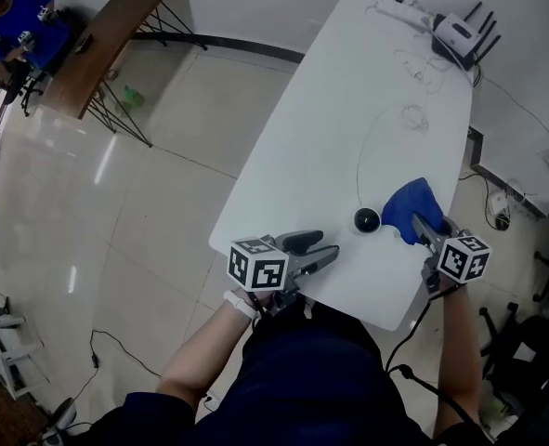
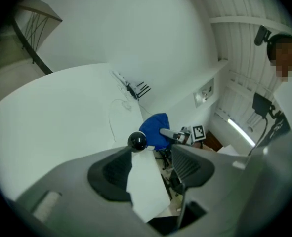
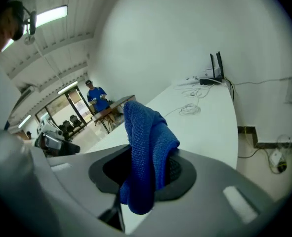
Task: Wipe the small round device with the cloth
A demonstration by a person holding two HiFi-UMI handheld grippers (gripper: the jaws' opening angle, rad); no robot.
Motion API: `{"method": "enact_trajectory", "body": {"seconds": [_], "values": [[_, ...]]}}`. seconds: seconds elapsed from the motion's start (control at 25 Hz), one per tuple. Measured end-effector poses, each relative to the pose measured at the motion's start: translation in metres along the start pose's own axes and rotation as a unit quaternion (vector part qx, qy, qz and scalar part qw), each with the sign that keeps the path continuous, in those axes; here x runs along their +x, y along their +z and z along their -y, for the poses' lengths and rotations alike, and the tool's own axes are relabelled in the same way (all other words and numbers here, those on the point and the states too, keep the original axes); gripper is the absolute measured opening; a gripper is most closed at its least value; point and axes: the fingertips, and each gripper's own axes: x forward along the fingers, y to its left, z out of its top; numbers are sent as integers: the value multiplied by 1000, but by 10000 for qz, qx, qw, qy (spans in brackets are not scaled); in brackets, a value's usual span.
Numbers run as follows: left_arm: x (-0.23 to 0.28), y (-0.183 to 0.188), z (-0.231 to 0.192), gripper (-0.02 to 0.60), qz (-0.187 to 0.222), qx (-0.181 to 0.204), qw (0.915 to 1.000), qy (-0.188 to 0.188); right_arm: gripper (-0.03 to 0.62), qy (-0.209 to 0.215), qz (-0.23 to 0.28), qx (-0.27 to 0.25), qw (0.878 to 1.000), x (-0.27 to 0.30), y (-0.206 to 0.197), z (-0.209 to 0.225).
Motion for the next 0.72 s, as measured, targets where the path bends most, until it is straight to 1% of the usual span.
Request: {"method": "enact_trajectory", "body": {"seconds": [0.04,0.08,0.16,0.28,0.36,0.44,0.52,0.64,0.72], "values": [[-1,-1,-3,252,-7,17,10000,84,121,-46,-133,-189,9997,9,-4,3],[-3,-2,-6,252,-9,38,9998,169,122,1,-297,-346,9990,20,-10,3],[-5,-3,-10,252,9,40,9996,275,123,281,-641,-474,9964,43,-24,-3],[-10,-6,-12,252,82,-87,9995,301,123,687,-1080,-318,9913,63,-49,-8],[-15,-10,-13,252,130,-151,9993,326,123,741,-1267,-182,9890,63,-61,-7],[-21,-14,-19,252,163,-191,9989,400,123,687,-1296,3,9892,59,-68,-6],[-27,-17,-25,247,172,-229,9984,487,123,605,-1206,280,9905,53,-74,-8],[-29,-18,-26,241,173,-266,9982,517,123,438,-966,852,9907,42,-84,-16],[-26,-18,-23,235,150,-262,9983,498,123,343,-823,1277,9878,33,-97,-22]]}}
